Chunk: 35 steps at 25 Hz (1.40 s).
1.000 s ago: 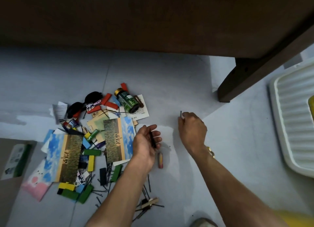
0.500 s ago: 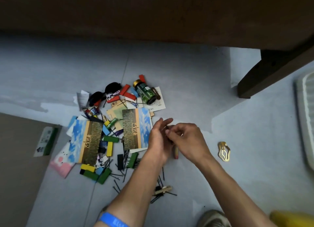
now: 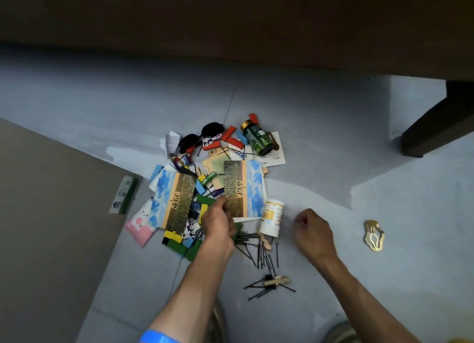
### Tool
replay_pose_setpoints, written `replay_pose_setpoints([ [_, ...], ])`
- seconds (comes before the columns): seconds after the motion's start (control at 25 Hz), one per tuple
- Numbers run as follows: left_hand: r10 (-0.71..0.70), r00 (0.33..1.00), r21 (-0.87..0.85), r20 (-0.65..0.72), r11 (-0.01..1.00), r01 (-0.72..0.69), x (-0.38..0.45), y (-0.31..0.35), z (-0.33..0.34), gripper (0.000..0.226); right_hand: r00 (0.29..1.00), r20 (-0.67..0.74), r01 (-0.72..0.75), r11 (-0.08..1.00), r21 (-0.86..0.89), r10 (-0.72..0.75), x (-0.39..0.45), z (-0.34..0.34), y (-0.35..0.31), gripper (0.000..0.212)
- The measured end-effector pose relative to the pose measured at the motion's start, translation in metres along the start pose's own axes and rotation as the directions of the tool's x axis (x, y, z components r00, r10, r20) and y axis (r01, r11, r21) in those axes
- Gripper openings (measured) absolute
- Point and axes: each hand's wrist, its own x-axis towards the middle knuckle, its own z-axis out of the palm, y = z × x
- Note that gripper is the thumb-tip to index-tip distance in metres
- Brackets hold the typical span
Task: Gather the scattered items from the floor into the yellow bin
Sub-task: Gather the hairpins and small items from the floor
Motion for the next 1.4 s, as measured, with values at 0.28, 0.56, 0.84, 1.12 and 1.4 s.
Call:
replay_pose_setpoints([
  [0.28, 0.324, 0.942, 0.739, 0.081, 0.615, -0.275, 0.037, 0.009, 0.008, 0.033, 0.993, 0.105, -0.048, 0.998, -0.027, 0.051, 0.005, 0.011, -0.033, 0.053],
  [0.56, 0.175, 0.944, 0.452, 0.278, 0.844, -0.29, 0.021, 0.004, -0.008, 0.014, 0.907, 0.36, -0.408, 0.66, 0.631, 0.217, 0.024, 0.003, -0.052, 0.031],
  [0.84, 0.188, 0.647, 0.268, 0.739, 0.799, -0.538, -0.13, 0.016, 0.064, 0.024, 0.992, 0.032, -0.096, 0.572, 0.814, 0.121, -0.077, -0.165, -0.031, 0.023],
  [1.12, -0.197, 0.207, 0.285, 0.958, 0.697, -0.658, -0.324, -0.104, 0.114, 0.009, 0.77, -0.424, 0.093, 0.574, 0.814, 0.476, -0.282, -0.282, 0.082, 0.046],
  [1.4, -0.531, 0.239, 0.561, 0.813, 0.603, -0.567, -0.426, -0.214, 0.104, 0.048, 0.588, -0.456, -0.185, 0.66, 0.728, 0.668, -0.418, -0.28, 0.189, 0.058],
])
